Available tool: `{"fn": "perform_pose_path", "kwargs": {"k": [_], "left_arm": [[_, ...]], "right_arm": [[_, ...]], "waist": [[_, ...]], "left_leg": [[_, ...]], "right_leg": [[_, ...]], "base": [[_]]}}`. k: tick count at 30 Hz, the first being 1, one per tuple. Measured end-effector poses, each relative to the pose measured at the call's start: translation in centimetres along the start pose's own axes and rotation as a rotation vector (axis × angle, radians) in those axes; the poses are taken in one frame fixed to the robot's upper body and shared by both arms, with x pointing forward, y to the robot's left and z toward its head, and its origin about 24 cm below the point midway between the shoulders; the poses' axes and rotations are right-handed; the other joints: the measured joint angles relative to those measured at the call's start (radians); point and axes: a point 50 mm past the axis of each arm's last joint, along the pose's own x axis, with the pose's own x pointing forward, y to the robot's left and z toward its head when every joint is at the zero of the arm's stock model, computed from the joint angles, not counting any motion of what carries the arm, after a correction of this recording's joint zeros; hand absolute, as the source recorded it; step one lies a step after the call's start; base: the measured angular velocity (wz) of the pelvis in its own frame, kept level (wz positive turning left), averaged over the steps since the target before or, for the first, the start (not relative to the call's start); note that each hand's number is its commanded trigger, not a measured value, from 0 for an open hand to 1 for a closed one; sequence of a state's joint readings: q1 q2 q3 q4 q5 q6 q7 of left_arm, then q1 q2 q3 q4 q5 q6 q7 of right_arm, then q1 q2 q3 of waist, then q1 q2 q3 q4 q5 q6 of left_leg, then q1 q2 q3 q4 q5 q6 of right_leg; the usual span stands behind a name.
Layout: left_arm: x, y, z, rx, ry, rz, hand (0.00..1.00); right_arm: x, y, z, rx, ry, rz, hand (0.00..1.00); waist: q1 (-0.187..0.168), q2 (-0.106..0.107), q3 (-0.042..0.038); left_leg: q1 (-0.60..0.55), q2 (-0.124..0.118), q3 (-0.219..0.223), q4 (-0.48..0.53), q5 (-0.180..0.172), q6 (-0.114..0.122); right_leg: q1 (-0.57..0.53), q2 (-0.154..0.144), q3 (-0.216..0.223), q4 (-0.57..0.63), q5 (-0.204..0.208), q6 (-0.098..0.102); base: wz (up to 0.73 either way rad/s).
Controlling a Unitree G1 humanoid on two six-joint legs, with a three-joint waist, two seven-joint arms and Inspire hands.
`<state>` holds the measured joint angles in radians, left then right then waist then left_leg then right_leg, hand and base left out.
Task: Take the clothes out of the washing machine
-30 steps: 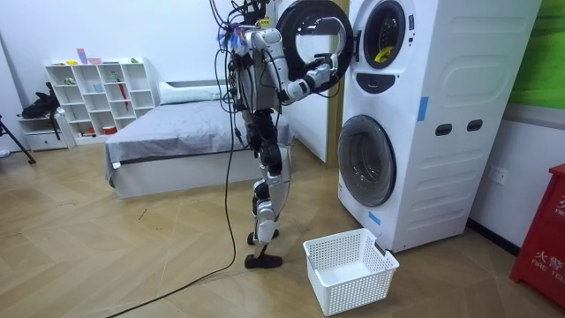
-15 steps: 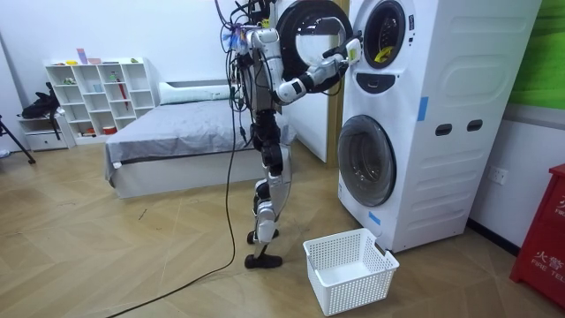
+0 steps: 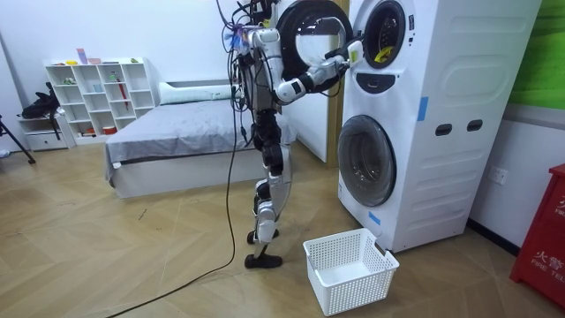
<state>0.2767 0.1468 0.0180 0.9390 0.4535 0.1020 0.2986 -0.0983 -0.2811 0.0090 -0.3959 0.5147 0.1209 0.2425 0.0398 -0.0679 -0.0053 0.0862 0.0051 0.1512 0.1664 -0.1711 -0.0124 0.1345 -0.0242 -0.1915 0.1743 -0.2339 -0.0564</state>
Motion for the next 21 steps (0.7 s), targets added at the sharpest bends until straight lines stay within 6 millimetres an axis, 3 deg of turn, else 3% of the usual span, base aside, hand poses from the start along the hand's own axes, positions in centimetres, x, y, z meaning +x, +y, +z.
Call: {"fn": "perform_pose_path", "kwargs": {"k": [4,5,6,7,9,13,14,16,17,18,19,20,21], "left_arm": [[0.2,-0.1,-0.2,0.003,0.021,0.000,0.00],[0.1,-0.2,-0.5,0.006,0.038,-0.002,0.00],[0.2,-0.2,-0.3,0.005,0.038,0.003,0.00],[0.3,0.0,-0.1,0.002,0.034,0.008,0.00],[0.4,0.0,-0.3,-0.009,0.047,0.010,0.00],[0.2,-0.2,-0.9,-0.004,0.068,-0.001,0.00],[0.2,-0.3,-1.0,-0.004,0.074,-0.009,0.00],[0.2,-0.4,-0.7,-0.017,0.070,-0.021,0.00],[0.2,-0.4,-0.7,-0.022,0.070,-0.023,0.00],[0.2,-0.4,-0.7,-0.021,0.071,-0.023,0.00],[0.1,-0.4,-1.3,-0.019,0.086,-0.022,0.00],[0.0,-0.3,-1.8,-0.018,0.098,-0.021,0.00],[0.0,-0.3,-1.8,-0.016,0.100,-0.021,0.00]], "right_arm": [[0.0,0.0,-0.2,-0.059,0.021,-0.009,0.00],[0.1,0.0,-0.4,-0.074,0.028,-0.012,0.00],[0.3,-0.1,-0.5,-0.088,0.034,-0.019,0.00],[0.4,-0.1,-0.6,-0.099,0.036,-0.024,0.00],[0.9,-0.3,-0.3,-0.183,0.034,-0.055,0.00],[1.9,0.2,-0.2,-0.203,0.014,-0.064,0.00],[2.4,0.2,-0.1,-0.200,-0.004,-0.068,0.00],[3.3,-0.3,-0.1,-0.199,-0.013,-0.087,0.00],[3.8,-0.6,-0.1,-0.197,-0.012,-0.103,0.00],[3.9,-0.6,0.0,-0.198,-0.017,-0.112,0.00],[4.0,-0.4,0.0,-0.182,-0.021,-0.114,0.00],[4.0,-0.2,0.1,-0.170,-0.028,-0.105,0.00],[4.0,-0.2,0.1,-0.163,-0.031,-0.106,0.00]], "waist": [[0.028,-0.005,0.0088],[0.036,-0.005,0.0141],[0.052,-0.007,0.0210],[0.057,-0.009,0.0215],[0.098,-0.011,0.0226],[0.120,-0.009,0.0194],[0.122,-0.009,0.0199],[0.130,-0.012,0.0199],[0.138,-0.011,0.0199],[0.144,-0.010,0.0203],[0.162,-0.018,0.0149],[0.159,-0.026,0.0084],[0.156,-0.030,0.0074]], "left_leg": [[0.014,0.011,0.013,0.008,-0.001,0.000],[0.011,0.018,0.013,0.029,-0.011,-0.004],[-0.007,0.025,0.014,0.076,-0.034,-0.009],[-0.024,0.034,0.015,0.113,-0.046,-0.009],[-0.113,0.075,0.011,0.296,-0.100,-0.020],[-0.200,0.122,-0.005,0.501,-0.109,-0.022],[-0.230,0.120,-0.044,0.539,-0.115,-0.017],[-0.271,0.084,-0.073,0.469,-0.119,-0.016],[-0.308,0.067,-0.072,0.390,-0.109,-0.023],[-0.327,0.059,-0.070,0.351,-0.076,-0.021],[-0.339,0.045,-0.072,0.297,-0.005,-0.019],[-0.333,0.034,-0.070,0.261,0.048,-0.001],[-0.324,0.028,-0.067,0.248,0.068,0.015]], "right_leg": [[0.009,0.003,0.011,0.008,0.000,0.000],[0.009,0.007,0.012,0.019,0.000,-0.001],[0.004,0.015,0.014,0.032,-0.005,-0.007],[-0.001,0.018,0.016,0.041,-0.009,-0.012],[-0.037,0.039,0.027,0.090,-0.039,-0.030],[-0.043,0.069,0.050,0.134,-0.066,-0.052],[-0.024,0.080,0.057,0.136,-0.069,-0.058],[-0.019,0.078,0.059,0.135,-0.072,-0.060],[-0.016,0.074,0.060,0.134,-0.075,-0.058],[-0.014,0.073,0.060,0.134,-0.079,-0.057],[-0.008,0.060,0.064,0.133,-0.087,-0.053],[-0.002,0.053,0.067,0.127,-0.093,-0.044],[-0.001,0.050,0.066,0.119,-0.093,-0.038]], "base": [[-0.10],[-0.11],[-0.11],[-0.22],[-0.23],[-0.12],[0.12],[0.07],[-0.10],[-0.28],[-0.23],[-0.15],[0.00]]}}
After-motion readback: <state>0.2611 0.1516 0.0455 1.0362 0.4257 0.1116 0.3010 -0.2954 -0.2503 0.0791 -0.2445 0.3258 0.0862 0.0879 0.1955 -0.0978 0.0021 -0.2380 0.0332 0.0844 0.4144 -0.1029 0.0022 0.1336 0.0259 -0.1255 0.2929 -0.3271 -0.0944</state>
